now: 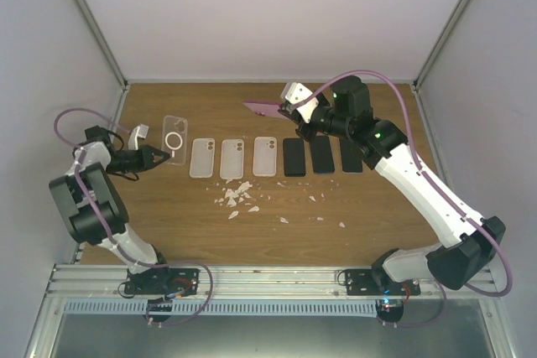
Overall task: Take the phone out of the phone case
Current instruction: Place the phone case at the center of the board.
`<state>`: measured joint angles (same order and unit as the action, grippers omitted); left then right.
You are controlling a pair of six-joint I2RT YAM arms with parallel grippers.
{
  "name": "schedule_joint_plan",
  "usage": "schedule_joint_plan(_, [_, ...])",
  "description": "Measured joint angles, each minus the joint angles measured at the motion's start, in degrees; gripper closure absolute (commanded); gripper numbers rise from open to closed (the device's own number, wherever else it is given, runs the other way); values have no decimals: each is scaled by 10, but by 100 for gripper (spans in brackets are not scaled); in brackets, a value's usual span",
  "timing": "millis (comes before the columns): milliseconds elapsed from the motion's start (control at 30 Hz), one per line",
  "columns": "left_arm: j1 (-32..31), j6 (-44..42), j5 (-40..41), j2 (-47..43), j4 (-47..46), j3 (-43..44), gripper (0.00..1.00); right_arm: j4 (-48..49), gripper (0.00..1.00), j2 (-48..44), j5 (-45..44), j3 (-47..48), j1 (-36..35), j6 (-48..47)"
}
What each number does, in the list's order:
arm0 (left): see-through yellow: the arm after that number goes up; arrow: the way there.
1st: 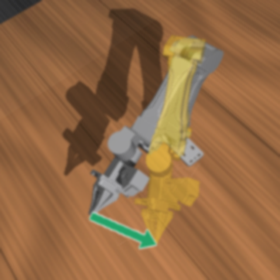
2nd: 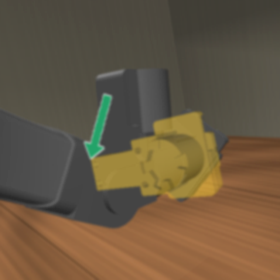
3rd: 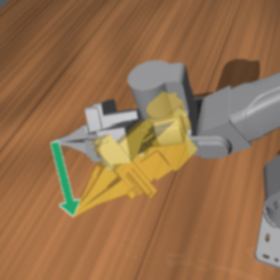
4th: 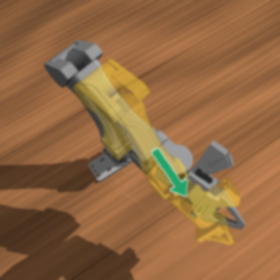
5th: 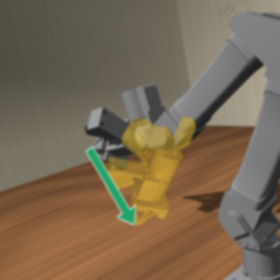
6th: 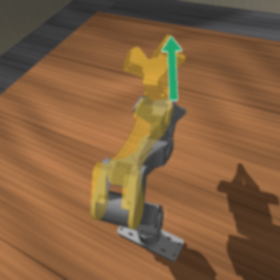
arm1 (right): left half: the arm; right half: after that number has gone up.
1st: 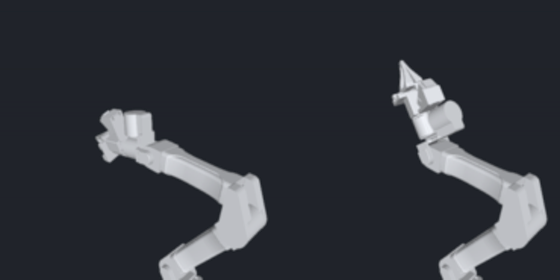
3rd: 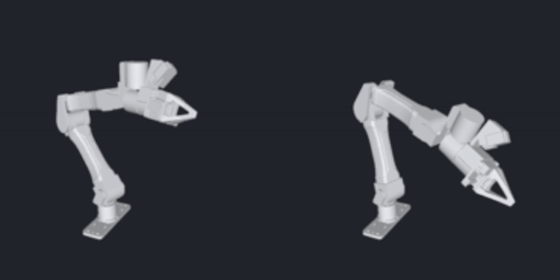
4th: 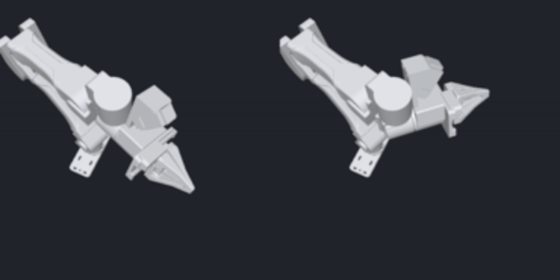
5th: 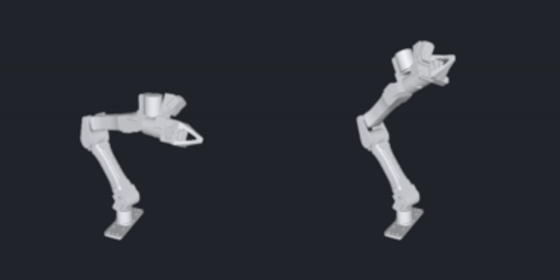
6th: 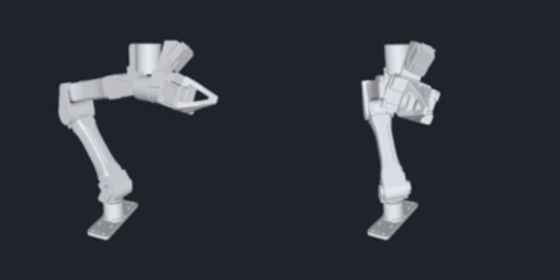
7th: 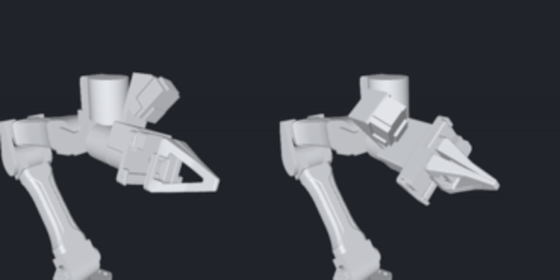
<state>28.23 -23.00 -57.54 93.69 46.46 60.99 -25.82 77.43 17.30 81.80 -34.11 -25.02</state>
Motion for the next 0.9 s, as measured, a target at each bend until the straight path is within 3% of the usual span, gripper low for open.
schedule_joint_plan(267, [23,-62,26,102,42,26,100,-1,100,0,8,-2,1,0])
schedule_joint_plan(600, [24,-70,62,182,57,64,99,-1,100,0,12,-2,1,0])
schedule_joint_plan(767, [24,-55,81,205,56,78,90,-1,100,3,12,-2,1,0])
schedule_joint_plan(900, [24,-43,103,209,50,80,75,-2,100,6,12,-2,1,0])
